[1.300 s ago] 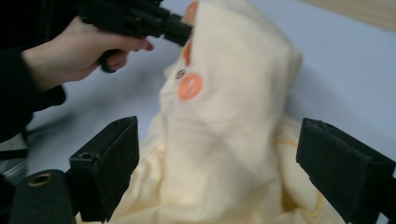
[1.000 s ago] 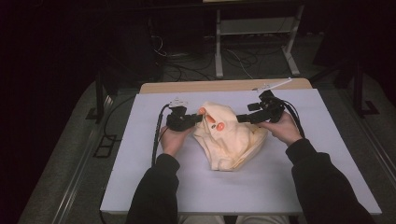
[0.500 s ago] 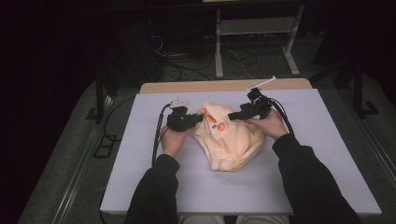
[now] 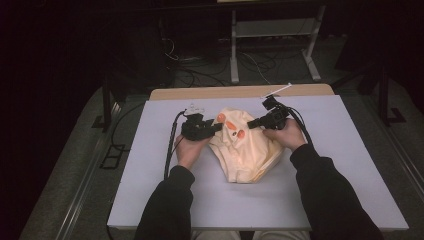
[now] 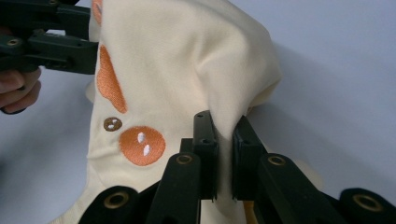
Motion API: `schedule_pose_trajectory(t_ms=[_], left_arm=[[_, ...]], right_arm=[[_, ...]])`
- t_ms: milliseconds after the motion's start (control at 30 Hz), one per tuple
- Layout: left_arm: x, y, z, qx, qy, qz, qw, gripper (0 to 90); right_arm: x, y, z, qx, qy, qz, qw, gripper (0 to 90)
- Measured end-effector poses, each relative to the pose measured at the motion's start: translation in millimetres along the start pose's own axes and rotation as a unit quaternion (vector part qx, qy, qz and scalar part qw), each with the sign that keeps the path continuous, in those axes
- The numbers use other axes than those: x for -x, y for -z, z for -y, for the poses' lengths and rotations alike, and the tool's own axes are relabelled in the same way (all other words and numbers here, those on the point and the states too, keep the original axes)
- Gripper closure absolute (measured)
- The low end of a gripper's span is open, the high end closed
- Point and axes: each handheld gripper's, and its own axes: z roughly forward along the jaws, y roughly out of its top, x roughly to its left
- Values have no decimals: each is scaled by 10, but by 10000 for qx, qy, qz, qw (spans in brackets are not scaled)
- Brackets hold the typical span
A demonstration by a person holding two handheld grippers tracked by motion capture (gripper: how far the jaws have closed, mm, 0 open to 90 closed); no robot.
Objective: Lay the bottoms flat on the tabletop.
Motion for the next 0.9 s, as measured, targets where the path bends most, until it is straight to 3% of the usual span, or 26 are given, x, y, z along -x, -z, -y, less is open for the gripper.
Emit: schedule_pose_trajectory(t_ms=[167, 233, 400, 633, 900], left_arm=[[75, 45, -54, 152, -64, -407, 9990, 432], [81, 51, -62, 174, -44, -412, 9990, 426], [100, 37, -65, 217, 56, -318, 9992, 418], [153, -70, 18, 43, 85, -286, 9995, 362], [251, -166, 119, -139, 280, 182, 9993, 307]], right_arm=[[150, 197, 18, 285, -349, 324, 9985, 825], [178, 233, 24, 330, -411, 398, 9978, 825], [307, 385, 92, 510, -645, 593, 9948, 825], [441, 513, 204, 607, -816, 773, 9918, 825], [491, 567, 273, 694, -880, 865, 9899, 825]])
